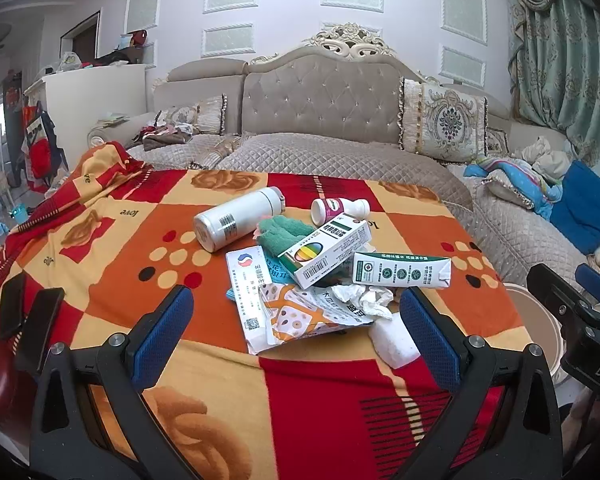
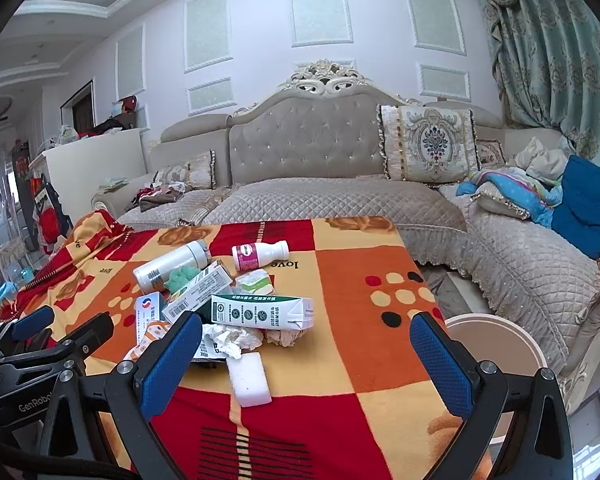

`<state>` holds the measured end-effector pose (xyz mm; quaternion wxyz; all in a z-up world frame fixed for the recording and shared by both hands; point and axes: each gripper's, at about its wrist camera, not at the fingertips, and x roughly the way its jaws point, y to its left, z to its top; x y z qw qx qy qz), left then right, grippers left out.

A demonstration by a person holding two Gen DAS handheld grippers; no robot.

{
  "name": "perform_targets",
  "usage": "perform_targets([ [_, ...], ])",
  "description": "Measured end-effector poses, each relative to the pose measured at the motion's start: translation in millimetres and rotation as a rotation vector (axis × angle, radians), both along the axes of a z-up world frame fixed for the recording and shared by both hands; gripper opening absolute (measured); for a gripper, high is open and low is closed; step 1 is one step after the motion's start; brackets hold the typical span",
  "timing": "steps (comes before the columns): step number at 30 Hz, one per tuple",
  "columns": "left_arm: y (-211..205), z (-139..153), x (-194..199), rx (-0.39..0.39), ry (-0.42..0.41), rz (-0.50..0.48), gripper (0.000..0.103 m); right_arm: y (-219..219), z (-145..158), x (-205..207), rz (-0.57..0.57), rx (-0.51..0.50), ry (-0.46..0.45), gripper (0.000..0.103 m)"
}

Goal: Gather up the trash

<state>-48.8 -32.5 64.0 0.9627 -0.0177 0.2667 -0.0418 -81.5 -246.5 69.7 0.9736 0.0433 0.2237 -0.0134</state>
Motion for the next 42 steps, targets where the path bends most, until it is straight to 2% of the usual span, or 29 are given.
perform_targets([
  [28, 5.6, 0.5, -0.7, -0.021, -0.011, 0.002, 0.102, 6.3, 2.6, 3.2, -0.007, -0.03, -0.002, 0.103],
  [42, 3.5, -3.0, -1.2, -0.023, 0.001, 0.001, 0.102, 3.4, 0.6, 4.3, -0.007, -0.01, 0.002, 0.103],
])
